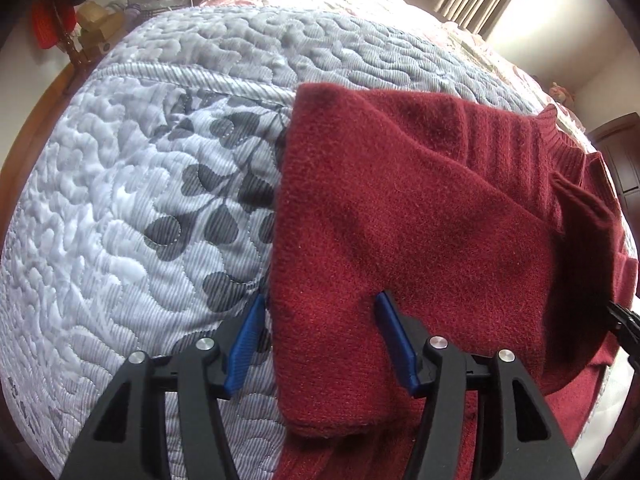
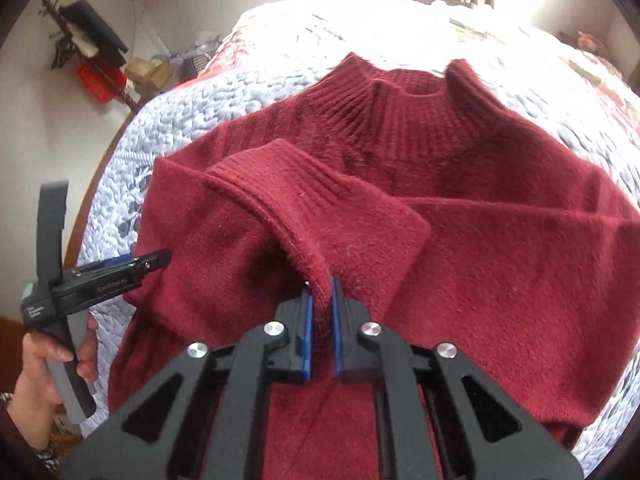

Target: Fold small clothes

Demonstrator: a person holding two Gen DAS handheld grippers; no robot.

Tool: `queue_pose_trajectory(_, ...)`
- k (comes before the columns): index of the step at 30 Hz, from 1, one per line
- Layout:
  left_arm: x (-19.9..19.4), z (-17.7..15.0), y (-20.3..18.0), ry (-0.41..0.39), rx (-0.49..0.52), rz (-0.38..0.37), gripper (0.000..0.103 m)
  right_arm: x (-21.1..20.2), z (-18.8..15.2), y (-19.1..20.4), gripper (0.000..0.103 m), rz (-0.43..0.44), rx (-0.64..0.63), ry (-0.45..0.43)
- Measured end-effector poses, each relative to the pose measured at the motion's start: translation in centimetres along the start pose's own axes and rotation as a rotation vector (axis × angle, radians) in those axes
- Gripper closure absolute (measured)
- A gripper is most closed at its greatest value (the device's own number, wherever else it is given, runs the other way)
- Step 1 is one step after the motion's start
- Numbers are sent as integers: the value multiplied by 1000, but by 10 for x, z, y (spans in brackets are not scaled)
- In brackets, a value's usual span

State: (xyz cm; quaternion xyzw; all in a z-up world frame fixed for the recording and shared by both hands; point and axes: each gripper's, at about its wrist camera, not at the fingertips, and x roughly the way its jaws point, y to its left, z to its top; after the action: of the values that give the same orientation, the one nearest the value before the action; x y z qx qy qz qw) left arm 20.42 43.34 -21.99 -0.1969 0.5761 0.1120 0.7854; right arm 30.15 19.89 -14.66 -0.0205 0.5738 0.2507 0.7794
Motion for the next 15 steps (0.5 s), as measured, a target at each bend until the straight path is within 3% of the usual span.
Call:
queue_pose_trajectory(2, 1, 0, 0, -2, 1, 8, 43, -11, -11, -26, 95, 30, 101, -9)
queue_pose_trajectory(5, 4, 0, -5, -8, 4, 23, 43, -21, -32, -58, 74, 9, 175, -5)
queue_pose_trajectory(10, -5, -1, -8, -10, 3, 35, 44, -38, -66, -98, 65, -34, 235, -5)
queue_pose_trajectory(12, -13, -1, -9, -20, -2, 33, 44, -47, -72, -112, 48, -21, 259, -32)
queue_pose_trajectory(15, -26, -3, -9, -46, 6, 40, 44, -50, -73, -129, 45, -1, 288, -52)
